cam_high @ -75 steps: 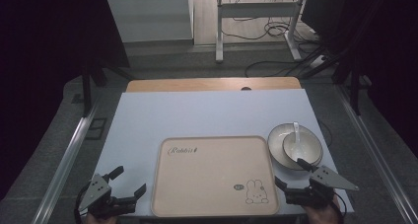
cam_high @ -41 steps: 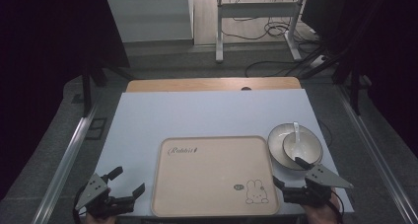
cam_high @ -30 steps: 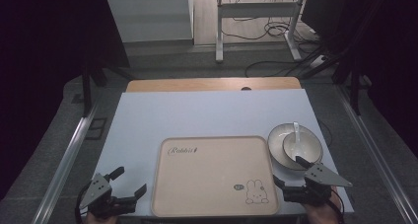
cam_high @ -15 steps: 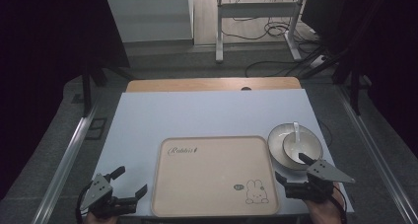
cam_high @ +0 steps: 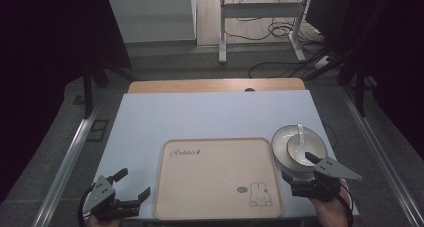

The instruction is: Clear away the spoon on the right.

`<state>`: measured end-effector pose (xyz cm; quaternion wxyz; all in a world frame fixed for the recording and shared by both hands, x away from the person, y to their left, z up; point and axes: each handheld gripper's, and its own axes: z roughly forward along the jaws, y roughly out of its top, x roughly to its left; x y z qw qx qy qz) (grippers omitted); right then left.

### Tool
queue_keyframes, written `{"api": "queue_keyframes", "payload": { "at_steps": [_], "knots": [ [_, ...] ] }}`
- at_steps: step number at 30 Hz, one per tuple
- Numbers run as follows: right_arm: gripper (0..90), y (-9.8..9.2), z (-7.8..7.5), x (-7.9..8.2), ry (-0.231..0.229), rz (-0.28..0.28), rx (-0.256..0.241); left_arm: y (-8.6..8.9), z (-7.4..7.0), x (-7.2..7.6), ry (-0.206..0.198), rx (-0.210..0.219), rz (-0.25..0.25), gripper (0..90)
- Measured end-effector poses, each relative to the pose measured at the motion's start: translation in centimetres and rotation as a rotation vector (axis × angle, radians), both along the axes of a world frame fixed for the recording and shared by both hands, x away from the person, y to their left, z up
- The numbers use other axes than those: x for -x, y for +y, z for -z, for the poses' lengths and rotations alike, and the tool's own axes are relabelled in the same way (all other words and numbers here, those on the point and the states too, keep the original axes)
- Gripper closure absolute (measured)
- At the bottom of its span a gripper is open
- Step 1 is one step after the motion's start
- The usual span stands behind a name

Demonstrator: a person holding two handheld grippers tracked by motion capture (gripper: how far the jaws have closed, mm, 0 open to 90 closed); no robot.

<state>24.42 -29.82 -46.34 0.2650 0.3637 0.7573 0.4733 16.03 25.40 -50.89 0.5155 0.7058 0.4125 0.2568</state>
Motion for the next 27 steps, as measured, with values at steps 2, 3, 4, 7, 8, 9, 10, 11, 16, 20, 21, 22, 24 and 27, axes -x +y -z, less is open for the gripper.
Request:
{"api": "queue_keyframes", "payload": {
  "at_steps": [2,3,4,7,8,9,10,11,16,20,21,22,24,27],
  "knots": [
    [1.7,0.0,0.0,-0.1,0.006,0.002,-0.006,0.0,0.0,0.0,-0.003,0.0,-0.001,2.6],
    [1.5,-0.1,-0.1,-0.2,0.007,0.003,-0.01,0.0,0.0,0.0,-0.003,0.0,-0.001,2.6],
    [1.0,-0.1,-0.2,-0.3,0.008,0.004,-0.017,0.0,0.0,0.0,-0.003,0.0,-0.001,2.7],
    [0.0,-0.2,-0.4,-0.6,0.025,0.01,-0.054,0.0,-0.1,0.0,-0.005,0.0,-0.004,2.7],
    [0.0,-0.2,-0.5,-0.6,0.034,0.011,-0.061,0.0,-0.1,0.1,-0.007,-0.001,-0.005,2.7],
    [0.0,-0.3,-0.5,-0.7,0.046,0.011,-0.069,0.1,-0.1,0.1,-0.01,-0.002,-0.007,2.7],
    [0.0,-0.4,-0.5,-0.8,0.05,0.01,-0.076,0.1,-0.1,0.1,-0.012,-0.004,-0.009,2.7],
    [0.0,-0.4,-0.5,-0.9,0.056,0.009,-0.084,0.2,-0.2,0.1,-0.014,-0.006,-0.01,2.7],
    [0.0,-0.7,-0.6,-1.2,0.068,0.008,-0.081,0.3,-0.2,0.1,-0.017,-0.001,-0.018,2.8],
    [0.0,-0.9,-1.1,-1.4,0.064,0.017,-0.053,0.3,-0.2,0.1,-0.016,-0.003,-0.017,2.8],
    [0.0,-1.0,-1.3,-1.4,0.062,0.02,-0.05,0.3,-0.2,0.1,-0.016,-0.003,-0.017,2.8],
    [0.1,-1.1,-1.4,-1.5,0.064,0.022,-0.048,0.3,-0.2,0.1,-0.015,-0.004,-0.017,2.8],
    [0.6,-1.2,-1.6,-1.7,0.071,0.023,-0.041,0.3,-0.2,0.1,-0.012,-0.006,-0.017,2.9],
    [1.0,-1.3,-1.7,-2.0,0.087,0.027,-0.024,0.4,-0.3,0.1,-0.009,-0.007,-0.02,3.1]
  ]
}}
